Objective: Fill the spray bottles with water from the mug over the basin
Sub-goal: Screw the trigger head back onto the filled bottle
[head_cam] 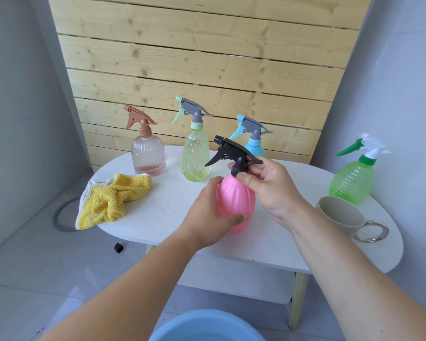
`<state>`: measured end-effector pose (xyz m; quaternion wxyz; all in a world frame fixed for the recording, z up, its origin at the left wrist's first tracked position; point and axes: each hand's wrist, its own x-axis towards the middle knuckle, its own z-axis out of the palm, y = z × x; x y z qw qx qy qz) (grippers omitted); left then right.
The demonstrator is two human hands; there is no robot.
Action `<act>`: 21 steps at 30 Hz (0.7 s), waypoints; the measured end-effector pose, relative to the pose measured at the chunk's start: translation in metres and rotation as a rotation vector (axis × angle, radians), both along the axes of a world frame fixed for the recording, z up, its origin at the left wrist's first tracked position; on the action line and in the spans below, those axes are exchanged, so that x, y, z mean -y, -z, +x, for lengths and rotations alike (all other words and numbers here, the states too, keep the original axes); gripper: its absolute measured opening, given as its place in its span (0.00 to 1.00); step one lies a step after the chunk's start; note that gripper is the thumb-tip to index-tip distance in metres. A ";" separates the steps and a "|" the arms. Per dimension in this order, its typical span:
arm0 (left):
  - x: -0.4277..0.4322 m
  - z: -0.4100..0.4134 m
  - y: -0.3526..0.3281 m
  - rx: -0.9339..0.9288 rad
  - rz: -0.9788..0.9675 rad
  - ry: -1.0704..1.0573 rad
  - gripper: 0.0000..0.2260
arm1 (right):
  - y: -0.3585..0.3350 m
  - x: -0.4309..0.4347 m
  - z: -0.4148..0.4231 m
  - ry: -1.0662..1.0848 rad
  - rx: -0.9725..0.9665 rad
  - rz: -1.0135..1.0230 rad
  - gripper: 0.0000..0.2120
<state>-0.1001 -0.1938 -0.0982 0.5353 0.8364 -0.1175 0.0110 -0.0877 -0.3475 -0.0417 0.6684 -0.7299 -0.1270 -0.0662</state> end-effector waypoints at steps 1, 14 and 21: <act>0.001 -0.001 0.001 0.005 0.008 -0.017 0.36 | 0.000 0.000 0.000 0.009 -0.001 0.007 0.13; -0.005 -0.002 -0.002 -0.041 0.001 0.029 0.38 | 0.003 0.003 -0.007 0.046 -0.031 -0.091 0.13; -0.023 0.005 -0.003 -0.127 -0.086 0.122 0.32 | 0.005 0.024 -0.020 0.082 -0.298 -0.371 0.26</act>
